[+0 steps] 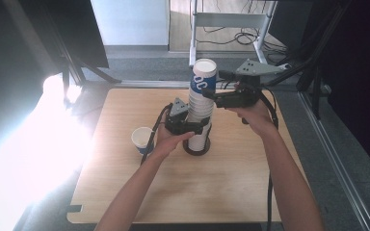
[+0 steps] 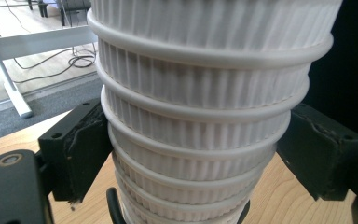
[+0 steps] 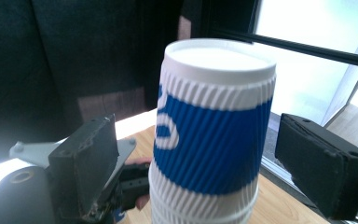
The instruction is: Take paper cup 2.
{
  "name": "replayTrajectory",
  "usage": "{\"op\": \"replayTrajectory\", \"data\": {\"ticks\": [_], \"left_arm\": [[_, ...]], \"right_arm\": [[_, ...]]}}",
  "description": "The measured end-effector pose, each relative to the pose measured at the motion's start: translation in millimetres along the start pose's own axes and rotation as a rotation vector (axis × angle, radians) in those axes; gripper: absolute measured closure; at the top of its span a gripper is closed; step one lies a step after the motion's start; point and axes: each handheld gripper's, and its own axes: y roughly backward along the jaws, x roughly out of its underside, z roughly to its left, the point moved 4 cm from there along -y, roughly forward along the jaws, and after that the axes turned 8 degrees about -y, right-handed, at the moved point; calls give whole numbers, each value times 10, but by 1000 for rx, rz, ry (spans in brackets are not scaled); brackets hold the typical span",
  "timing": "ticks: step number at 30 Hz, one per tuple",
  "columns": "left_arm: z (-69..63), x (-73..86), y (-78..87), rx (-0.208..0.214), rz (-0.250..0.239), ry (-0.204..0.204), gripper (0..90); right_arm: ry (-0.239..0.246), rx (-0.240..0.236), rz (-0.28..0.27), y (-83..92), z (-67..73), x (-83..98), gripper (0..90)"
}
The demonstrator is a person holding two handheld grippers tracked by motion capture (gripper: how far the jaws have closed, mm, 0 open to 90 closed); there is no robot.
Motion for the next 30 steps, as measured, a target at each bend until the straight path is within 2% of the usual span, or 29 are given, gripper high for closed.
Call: {"op": "replayTrajectory", "data": {"ticks": [6, 12, 16, 30], "left_arm": [[-10, -3, -2, -4, 2, -3, 134], [-8, -2, 1, -5, 4, -2, 134], [-8, 0, 1, -7, 2, 0, 134], [-16, -4, -4, -14, 4, 1, 134]], "right_arm": [[-10, 19, 23, -164, -29, -50, 138], [-12, 25, 27, -252, -43, -50, 173], [-8, 44, 3, -253, -49, -71, 245], [13, 54, -20, -232, -46, -89, 265]]}}
